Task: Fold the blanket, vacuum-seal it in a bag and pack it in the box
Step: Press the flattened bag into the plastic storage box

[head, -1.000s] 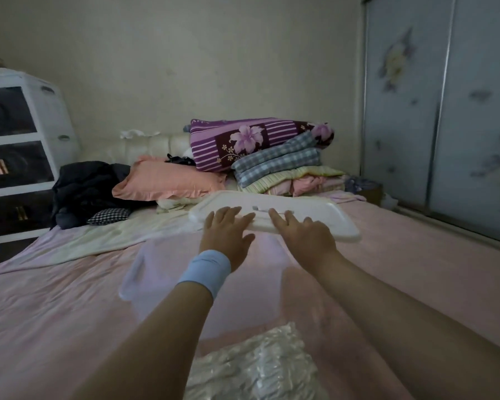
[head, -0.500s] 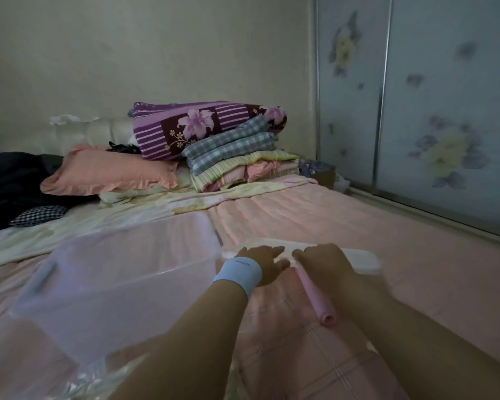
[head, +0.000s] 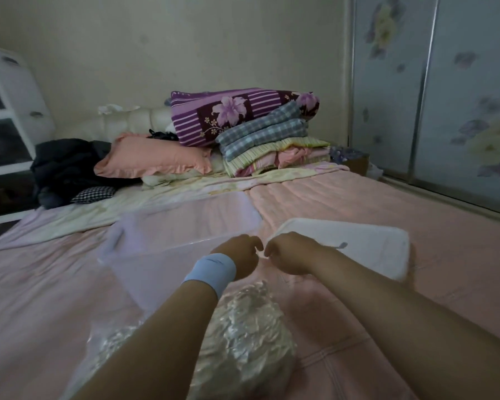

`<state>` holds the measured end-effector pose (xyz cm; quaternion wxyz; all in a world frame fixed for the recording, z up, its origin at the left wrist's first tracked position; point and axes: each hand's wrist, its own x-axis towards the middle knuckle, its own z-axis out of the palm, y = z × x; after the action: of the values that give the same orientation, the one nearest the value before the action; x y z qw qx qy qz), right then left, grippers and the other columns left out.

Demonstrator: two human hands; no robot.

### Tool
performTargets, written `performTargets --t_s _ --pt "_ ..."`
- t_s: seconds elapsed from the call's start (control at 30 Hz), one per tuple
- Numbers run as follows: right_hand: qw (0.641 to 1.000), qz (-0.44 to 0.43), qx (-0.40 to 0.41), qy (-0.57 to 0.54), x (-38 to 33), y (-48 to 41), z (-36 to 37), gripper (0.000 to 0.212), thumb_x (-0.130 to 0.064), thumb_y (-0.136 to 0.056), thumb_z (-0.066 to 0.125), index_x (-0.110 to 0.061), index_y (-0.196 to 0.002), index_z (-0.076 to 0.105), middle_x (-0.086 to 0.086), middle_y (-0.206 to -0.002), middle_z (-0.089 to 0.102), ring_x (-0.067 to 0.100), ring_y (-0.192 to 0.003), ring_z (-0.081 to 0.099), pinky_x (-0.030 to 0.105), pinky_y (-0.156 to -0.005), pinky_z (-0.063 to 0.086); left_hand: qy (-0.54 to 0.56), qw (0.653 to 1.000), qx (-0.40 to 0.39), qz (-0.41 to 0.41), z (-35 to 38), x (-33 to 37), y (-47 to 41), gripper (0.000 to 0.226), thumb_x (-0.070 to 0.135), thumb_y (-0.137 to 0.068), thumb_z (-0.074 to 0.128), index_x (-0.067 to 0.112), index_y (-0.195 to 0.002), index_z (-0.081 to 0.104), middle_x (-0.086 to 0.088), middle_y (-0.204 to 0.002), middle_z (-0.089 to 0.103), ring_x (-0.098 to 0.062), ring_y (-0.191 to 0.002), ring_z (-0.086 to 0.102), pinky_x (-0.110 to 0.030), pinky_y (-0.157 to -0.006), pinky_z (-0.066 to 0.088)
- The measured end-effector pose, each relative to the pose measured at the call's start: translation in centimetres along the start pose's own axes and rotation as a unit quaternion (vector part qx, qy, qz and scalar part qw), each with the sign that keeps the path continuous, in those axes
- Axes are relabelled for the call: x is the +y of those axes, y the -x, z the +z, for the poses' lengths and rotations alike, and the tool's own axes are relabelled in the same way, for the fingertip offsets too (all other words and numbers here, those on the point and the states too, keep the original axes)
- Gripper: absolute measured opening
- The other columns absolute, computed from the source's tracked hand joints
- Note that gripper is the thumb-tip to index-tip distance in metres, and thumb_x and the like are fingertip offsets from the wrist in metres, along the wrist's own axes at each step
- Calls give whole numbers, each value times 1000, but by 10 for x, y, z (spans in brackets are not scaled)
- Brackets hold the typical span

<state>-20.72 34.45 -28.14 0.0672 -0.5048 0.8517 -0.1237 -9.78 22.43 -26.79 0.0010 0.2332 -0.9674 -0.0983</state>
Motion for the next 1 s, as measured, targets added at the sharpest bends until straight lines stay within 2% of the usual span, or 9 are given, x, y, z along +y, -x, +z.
performTargets --t_s 0.1,0.23,0.33,0.5,0.67,0.73,0.8,0.87,1.0 --pt "997 -42 -62 -30 -52 -4 12 40 -42 -95 59 -29 -132 64 -2 -138 60 18 -120 58 34 -102 46 -15 997 -44 -59 -4 -47 37 42 24 -93 46 31 -135 48 2 -139 50 -21 -124 49 -39 -107 38" --pt "984 -74 -157 -43 -102 -16 41 73 -49 -88 70 -23 -151 45 -1 -155 43 19 -138 45 37 -114 37 -25 980 -147 -131 3 -111 72 62 38 -90 54 32 -148 33 -1 -154 33 -24 -139 36 -41 -114 30" --pt "969 -71 -234 -39 -123 -34 62 93 -49 -80 77 -25 -157 31 -2 -161 34 20 -142 40 38 -114 36 8 969 -192 -153 15 -148 81 82 54 -84 61 33 -152 21 -1 -160 21 -26 -145 23 -46 -117 22" --pt "936 -48 -345 39 -133 -88 70 127 -64 -62 84 -34 -161 9 -9 -168 8 20 -154 12 46 -123 17 34 952 -248 -173 28 -189 69 114 81 -69 56 32 -155 0 2 -163 -1 -24 -150 4 -50 -120 9" --pt "872 33 -484 -62 -129 -107 96 128 -47 -53 92 -41 -158 19 -2 -169 7 27 -153 16 44 -121 26 52 940 -285 -180 41 -198 59 121 85 -64 56 25 -156 6 -2 -162 8 -28 -148 14 -47 -118 19" --pt "861 46 -501 -78 -129 -100 93 117 -43 -67 89 -38 -159 17 -4 -169 3 26 -154 9 41 -122 21 28 939 -297 -173 42 -197 61 126 90 -60 53 23 -156 5 -3 -163 6 -28 -148 13 -48 -118 19" --pt "850 54 -518 -80 -132 -91 87 108 -39 -77 84 -36 -160 16 -3 -168 6 26 -154 13 39 -121 24 17 939 -302 -166 38 -194 68 126 90 -59 53 26 -155 3 -2 -163 4 -28 -148 12 -50 -119 16" --pt "836 70 -540 -70 -138 -78 78 105 -38 -76 85 -36 -159 20 -2 -166 18 27 -150 26 40 -118 32 7 940 -311 -143 29 -188 77 122 88 -60 56 30 -155 5 -2 -162 9 -29 -147 15 -52 -118 19" --pt "813 69 -573 -73 -151 -45 65 87 -45 -57 93 -29 -135 59 -1 -131 65 25 -114 66 45 -100 54 -39 920 -381 -84 14 -169 104 126 81 -56 68 37 -153 3 -3 -161 8 -35 -146 14 -60 -114 21"
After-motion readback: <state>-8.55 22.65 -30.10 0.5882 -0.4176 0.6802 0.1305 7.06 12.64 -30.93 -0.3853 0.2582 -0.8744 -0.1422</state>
